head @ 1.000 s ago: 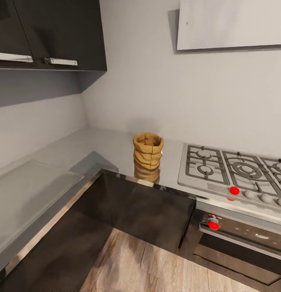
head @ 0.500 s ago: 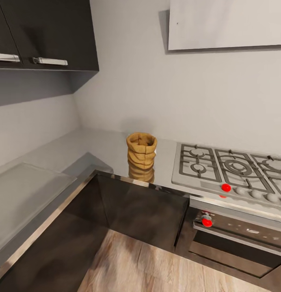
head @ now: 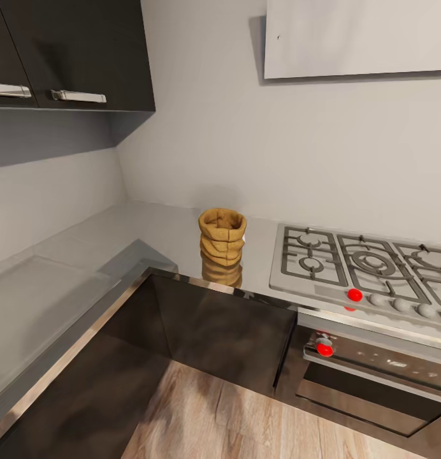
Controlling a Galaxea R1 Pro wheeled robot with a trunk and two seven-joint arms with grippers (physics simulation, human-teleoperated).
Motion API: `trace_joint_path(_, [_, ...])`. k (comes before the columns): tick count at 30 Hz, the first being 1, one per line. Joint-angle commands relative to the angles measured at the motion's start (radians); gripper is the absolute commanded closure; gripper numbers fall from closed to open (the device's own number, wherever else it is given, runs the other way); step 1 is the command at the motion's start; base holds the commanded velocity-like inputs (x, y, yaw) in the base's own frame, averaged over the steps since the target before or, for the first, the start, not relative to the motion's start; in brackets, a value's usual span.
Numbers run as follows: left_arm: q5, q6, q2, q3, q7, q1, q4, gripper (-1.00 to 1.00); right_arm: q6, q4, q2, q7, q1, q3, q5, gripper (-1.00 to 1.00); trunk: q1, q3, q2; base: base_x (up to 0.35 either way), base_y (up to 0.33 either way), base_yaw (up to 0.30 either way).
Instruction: In the kitchen, take the popcorn bag from the countertop, put it into the microwave, and heat it until the popcorn is cooked so the cooked popcorn ends up inside the bag.
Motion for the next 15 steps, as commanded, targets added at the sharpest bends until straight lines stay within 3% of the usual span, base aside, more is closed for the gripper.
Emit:
trace_joint_path(1, [0.005, -0.001, 0.000, 0.000, 0.003, 0.000, -0.001, -1.00, -0.005, 0.003, -0.001, 0.003, -0.001, -0.008, 0.007, -1.00, 0.000, -0.001, 0.000, 0.000, 0.000, 0.000])
trace_joint_path(10, [0.002, -0.002, 0.000, -0.004, 0.001, 0.000, -0.001, -1.00, -0.002, -0.015, 0.000, 0.012, -0.001, -0.014, 0.012, -1.00, 0.000, -0.001, 0.000, 0.000, 0.000, 0.000])
trace_joint_path(13, [0.002, -0.002, 0.000, -0.004, 0.001, 0.000, -0.001, -1.00, 0.013, -0.140, 0.011, 0.019, -0.001, -0.012, 0.013, -1.00, 0.000, -0.001, 0.000, 0.000, 0.000, 0.000])
trace_joint_path(15, [0.002, -0.002, 0.000, -0.004, 0.001, 0.000, 0.000, -1.00, 0.067, -0.227, 0.014, 0.021, -0.001, -0.012, 0.012, -1.00, 0.000, -0.001, 0.000, 0.000, 0.000, 0.000])
